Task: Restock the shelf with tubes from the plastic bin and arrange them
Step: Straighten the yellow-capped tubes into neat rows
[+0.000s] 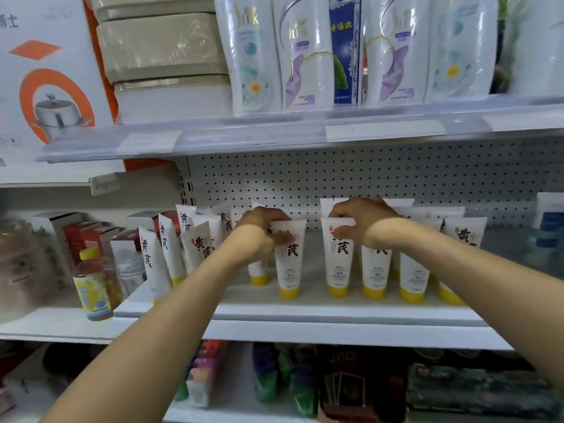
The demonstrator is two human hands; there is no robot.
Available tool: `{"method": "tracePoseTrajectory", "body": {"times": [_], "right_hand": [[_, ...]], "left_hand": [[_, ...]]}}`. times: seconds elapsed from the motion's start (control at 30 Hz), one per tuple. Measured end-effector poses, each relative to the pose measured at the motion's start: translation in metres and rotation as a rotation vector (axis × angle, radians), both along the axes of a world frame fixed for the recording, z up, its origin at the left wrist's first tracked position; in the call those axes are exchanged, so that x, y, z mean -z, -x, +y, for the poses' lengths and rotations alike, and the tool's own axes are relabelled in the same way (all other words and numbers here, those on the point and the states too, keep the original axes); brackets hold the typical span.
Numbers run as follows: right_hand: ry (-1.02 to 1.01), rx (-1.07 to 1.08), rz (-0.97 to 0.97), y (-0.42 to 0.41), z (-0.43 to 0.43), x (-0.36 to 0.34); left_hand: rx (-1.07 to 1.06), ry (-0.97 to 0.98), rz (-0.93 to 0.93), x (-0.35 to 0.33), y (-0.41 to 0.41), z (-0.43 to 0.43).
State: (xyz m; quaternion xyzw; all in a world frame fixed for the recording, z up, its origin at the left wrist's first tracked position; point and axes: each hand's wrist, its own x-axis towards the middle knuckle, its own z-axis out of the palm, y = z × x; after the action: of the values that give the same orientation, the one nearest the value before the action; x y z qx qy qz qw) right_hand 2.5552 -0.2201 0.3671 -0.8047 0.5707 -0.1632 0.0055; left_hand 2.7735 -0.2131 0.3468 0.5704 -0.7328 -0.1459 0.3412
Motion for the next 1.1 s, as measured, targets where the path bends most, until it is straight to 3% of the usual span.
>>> {"method": "tracePoseTrajectory", "body": {"times": [0.3,0.67,0.77,0.87,0.97,1.1], "right_hand": [[0.002,-0.002,-0.064,0.002,-0.004,0.004],[-0.043,-0.019,-0.076,0.006,-0.007,0.004],[-0.032,-0.057,-0.045,0.006,-0.004,-0.001],[0.077,-0.121,-0.128,0.007,-0.004,-0.013],[0.160,-0.129,-0.155,0.011,-0.014,-0.028],[0.084,-0.103,-0.058,0.016,-0.037,-0.040]], "left_hand": [[0.160,-0.088,0.094,-0.002,0.012,-0.021],[0.191,-0.101,0.107,-0.003,0.015,-0.021],[0.136,-0.062,0.002,-0.006,0.013,-0.019],[0.050,0.103,0.004,-0.021,0.006,-0.018],[-0.116,0.216,-0.225,-0.041,-0.016,-0.025],[-0.191,0.011,-0.518,-0.052,-0.035,-0.030]]}}
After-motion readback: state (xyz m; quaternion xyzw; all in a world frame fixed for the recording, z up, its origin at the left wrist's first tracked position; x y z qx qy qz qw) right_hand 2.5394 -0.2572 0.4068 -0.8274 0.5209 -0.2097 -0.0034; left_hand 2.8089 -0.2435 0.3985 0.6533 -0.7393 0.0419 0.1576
